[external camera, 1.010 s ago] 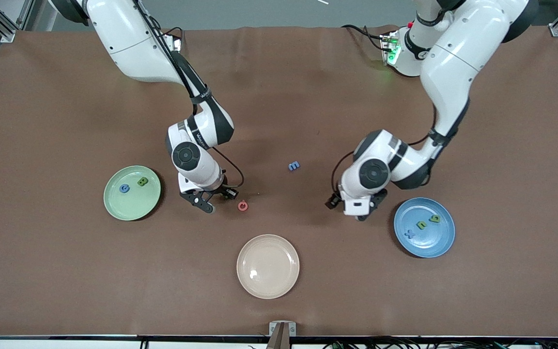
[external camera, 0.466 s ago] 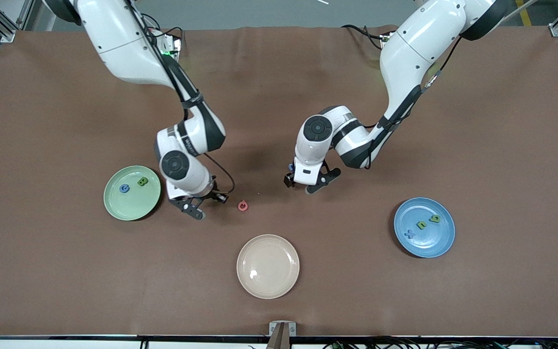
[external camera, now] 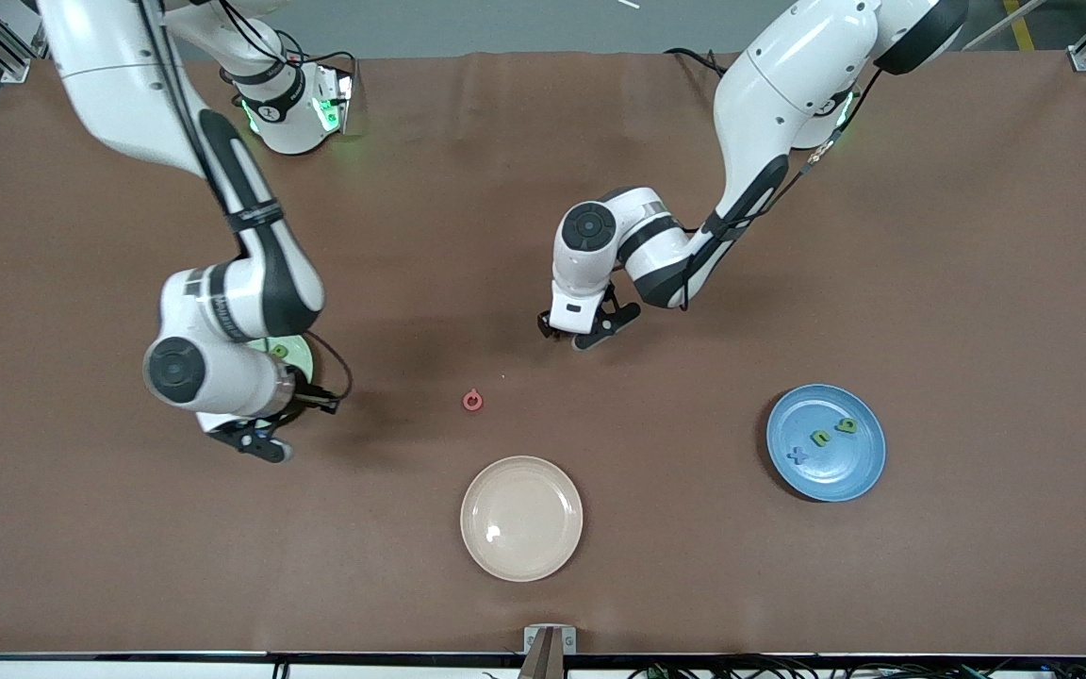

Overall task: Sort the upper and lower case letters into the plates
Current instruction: 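Grasp the blue E with the left gripper while the right places N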

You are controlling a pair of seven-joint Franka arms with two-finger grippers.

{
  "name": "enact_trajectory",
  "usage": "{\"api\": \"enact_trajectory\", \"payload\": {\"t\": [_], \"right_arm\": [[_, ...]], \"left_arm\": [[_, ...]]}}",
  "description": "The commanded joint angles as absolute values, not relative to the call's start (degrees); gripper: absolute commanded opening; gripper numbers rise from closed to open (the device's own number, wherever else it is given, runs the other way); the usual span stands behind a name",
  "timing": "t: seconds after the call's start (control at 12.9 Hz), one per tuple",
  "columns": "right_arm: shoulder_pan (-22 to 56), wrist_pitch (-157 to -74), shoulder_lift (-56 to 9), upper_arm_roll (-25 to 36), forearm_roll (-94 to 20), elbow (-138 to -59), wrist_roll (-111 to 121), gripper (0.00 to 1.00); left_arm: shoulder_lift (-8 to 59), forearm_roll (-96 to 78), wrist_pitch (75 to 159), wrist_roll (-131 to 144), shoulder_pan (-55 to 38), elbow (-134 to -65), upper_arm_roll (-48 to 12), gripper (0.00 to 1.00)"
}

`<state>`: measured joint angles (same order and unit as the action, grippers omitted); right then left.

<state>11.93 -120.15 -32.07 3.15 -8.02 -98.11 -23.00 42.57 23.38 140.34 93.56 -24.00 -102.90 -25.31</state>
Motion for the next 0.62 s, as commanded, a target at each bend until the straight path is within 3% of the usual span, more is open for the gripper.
{"api": "enact_trajectory", "payload": {"t": [0.0, 0.16, 0.54], "right_arm": [[8.2, -121.5, -30.5, 1.9, -6.7, -103.4, -16.9, 0.01], [6.0, -121.7, -29.5, 1.9, -6.7, -105.6, -14.3, 0.01], [5.5, -129.5, -29.4, 1.9, -6.7, -113.2, -13.4, 0.01]], "left_arm": [[42.1, 24.5, 138.8, 95.1, -24.5, -103.0, -24.5, 0.78], [42.6, 24.4, 138.8, 95.4, -24.5, -102.8, -24.5, 0.72], [42.5, 24.6, 138.7, 95.3, -24.6, -102.7, -23.0, 0.11]]}}
